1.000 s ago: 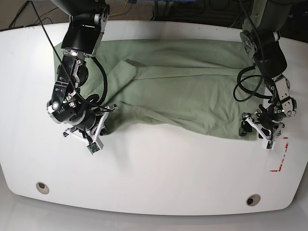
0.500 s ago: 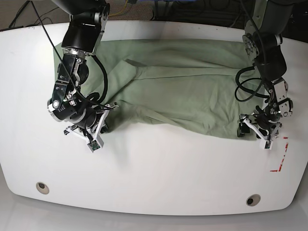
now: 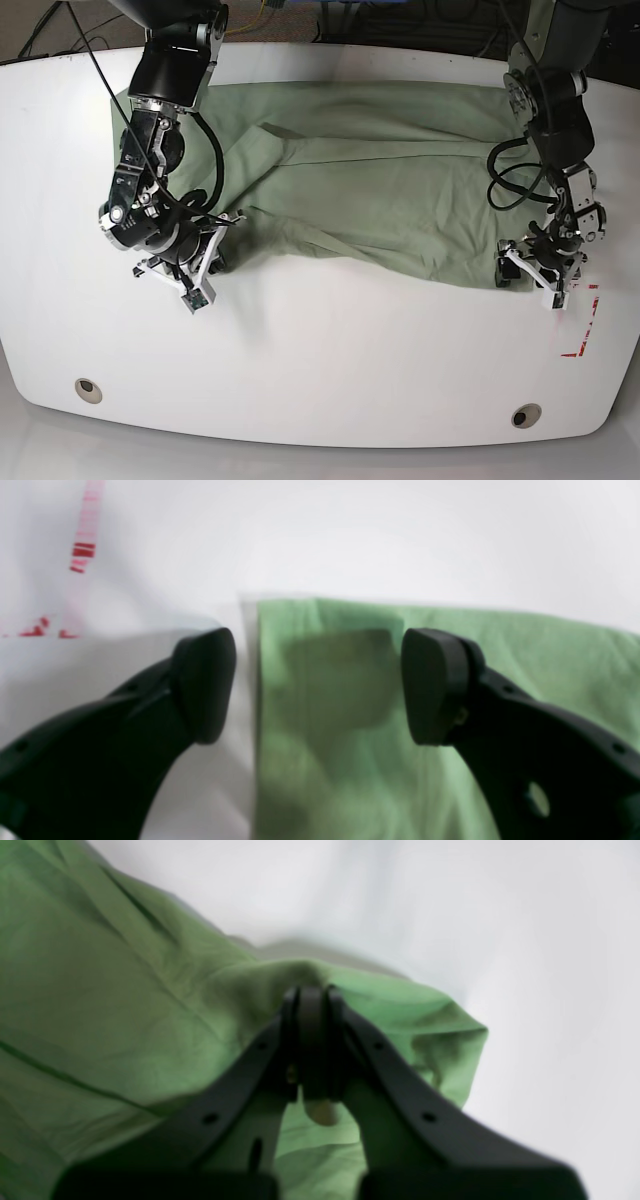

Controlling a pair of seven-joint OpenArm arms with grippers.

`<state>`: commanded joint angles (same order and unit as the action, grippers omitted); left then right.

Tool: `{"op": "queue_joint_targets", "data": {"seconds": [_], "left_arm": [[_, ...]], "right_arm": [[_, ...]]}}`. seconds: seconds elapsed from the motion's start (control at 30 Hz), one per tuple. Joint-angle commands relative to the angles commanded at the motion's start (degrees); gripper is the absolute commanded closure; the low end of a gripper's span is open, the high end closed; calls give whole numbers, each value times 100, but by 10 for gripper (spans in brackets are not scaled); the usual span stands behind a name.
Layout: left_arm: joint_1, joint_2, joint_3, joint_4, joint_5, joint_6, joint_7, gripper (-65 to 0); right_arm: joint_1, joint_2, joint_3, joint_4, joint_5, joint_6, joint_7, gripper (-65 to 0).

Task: Layout the t-shirt on the table in an organized manner, then fold the t-shirt properly
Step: 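Grasp the shirt's side edges with both grippers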

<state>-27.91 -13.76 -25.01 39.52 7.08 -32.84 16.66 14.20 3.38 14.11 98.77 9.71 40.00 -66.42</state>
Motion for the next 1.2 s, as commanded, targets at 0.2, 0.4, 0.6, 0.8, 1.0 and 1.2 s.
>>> {"op": "queue_joint_targets", "data": {"seconds": [0.2,0.4,0.6,0.8,1.0,1.2], "left_arm": [[0,0,211,-141,-18,-9,0,-484],[26,26,457,-97,-18,-9,0,-392],[26,26,457,-97,-26,-9,0,-227],[26,26,448,-88,-26,-9,0,-141],[26,26,448,-88,-26,-9,0,-10],[44,35,431,176,-35,-9,-9,-26]], "right_arm": [[0,0,0,9,0,0,0,0],[0,0,9,9,0,0,0,0],[0,0,9,9,0,0,0,0],[0,0,18,18,0,0,0,0],[9,0,18,26,0,0,0,0],[18,9,26,273,-9,0,0,0]]}}
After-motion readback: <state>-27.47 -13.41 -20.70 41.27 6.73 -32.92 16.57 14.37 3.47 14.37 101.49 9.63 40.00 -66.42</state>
